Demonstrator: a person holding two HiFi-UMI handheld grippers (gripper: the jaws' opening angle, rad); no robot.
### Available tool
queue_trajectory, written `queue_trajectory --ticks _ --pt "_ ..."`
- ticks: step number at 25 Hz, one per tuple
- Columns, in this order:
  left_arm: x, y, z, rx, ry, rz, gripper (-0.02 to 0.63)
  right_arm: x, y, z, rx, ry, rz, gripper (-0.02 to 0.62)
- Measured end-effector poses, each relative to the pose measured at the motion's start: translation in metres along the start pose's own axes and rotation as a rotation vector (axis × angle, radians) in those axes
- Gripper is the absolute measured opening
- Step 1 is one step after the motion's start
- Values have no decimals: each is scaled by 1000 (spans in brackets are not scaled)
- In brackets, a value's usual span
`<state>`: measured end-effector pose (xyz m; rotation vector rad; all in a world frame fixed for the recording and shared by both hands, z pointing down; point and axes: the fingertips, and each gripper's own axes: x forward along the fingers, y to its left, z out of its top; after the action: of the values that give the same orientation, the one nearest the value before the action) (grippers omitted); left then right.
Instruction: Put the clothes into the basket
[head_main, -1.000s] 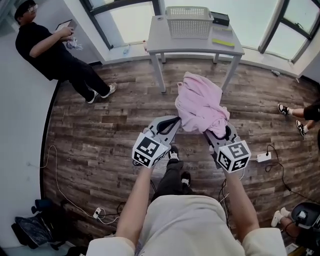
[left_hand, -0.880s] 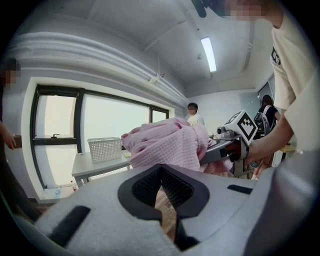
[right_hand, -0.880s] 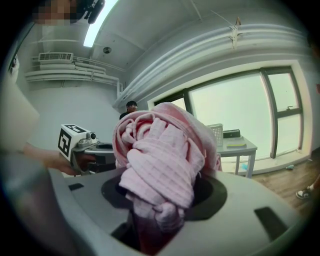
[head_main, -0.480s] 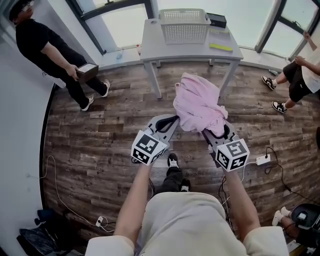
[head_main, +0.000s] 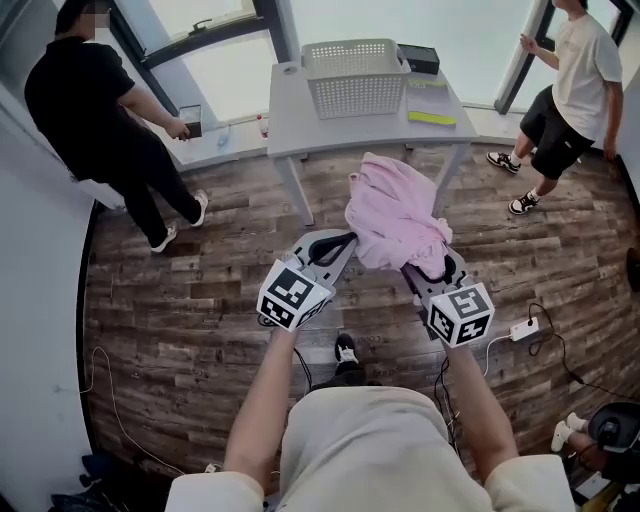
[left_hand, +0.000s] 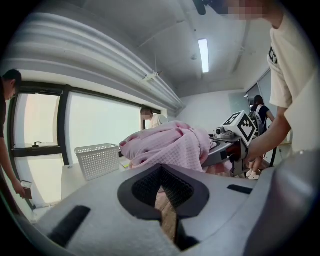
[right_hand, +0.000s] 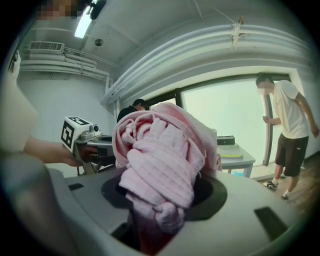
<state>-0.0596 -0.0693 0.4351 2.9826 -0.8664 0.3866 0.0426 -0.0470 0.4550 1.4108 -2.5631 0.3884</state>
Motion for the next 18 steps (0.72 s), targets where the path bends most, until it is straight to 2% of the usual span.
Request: queue_trajectory --ticks 8,14,18 --pt "2 13 -19 17 5 -67 14 20 -1 6 25 -48 -64 238" --pt "7 33 -19 12 -18 -63 14 33 -4 13 1 -46 -76 238" --pt "14 57 -22 -28 -22 -45 14 54 -8 16 17 -29 -78 238"
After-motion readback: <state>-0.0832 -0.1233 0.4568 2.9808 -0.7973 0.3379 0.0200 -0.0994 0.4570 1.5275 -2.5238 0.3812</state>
